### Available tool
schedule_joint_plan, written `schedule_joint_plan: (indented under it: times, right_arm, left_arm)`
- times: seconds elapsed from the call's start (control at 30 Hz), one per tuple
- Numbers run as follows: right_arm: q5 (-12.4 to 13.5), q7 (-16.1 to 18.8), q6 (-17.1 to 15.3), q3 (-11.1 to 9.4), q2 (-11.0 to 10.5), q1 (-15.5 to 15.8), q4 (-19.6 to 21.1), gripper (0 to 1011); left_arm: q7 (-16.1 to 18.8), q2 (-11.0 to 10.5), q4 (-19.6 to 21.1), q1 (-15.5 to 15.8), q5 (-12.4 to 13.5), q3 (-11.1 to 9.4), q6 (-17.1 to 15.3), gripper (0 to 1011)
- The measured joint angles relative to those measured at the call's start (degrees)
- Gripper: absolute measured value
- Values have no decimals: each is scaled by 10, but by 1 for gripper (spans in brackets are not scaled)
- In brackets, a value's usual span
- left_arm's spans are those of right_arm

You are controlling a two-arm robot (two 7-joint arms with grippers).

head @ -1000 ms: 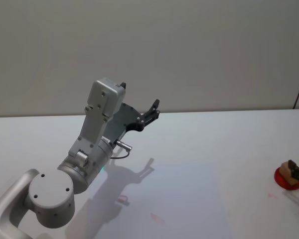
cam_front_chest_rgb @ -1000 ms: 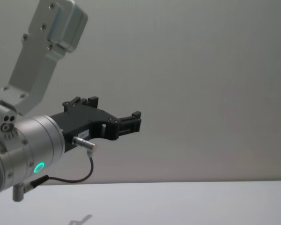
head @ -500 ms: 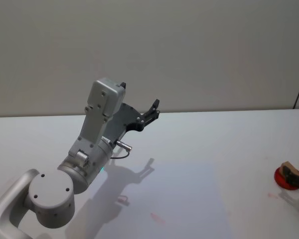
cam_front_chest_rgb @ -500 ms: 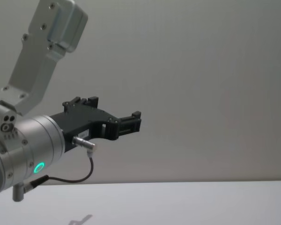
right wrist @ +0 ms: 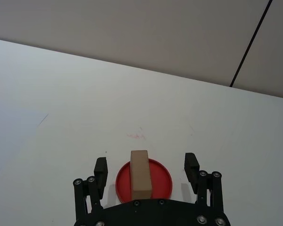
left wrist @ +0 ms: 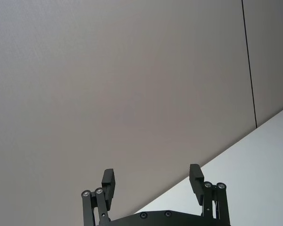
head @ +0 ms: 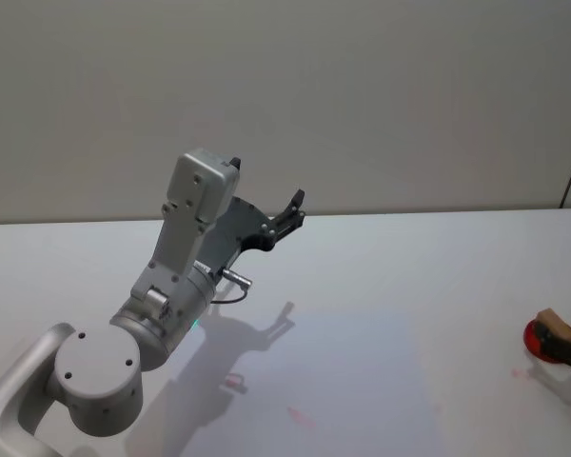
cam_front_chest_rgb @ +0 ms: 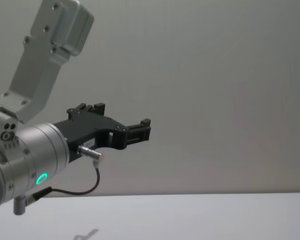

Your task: Use the one hand to pick up the stamp and affix it onto the A4 paper.

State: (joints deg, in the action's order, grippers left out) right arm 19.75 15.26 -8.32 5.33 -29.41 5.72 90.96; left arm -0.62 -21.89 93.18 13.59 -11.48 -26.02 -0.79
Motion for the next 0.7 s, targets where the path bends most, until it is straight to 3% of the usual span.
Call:
schedule_joint_plan:
  times: [0.7]
  right_arm:
    - [-4, 4, 10, 8, 11, -9, -22, 1001]
  left_arm:
    - [0, 0, 0, 0, 0, 0, 0, 1001]
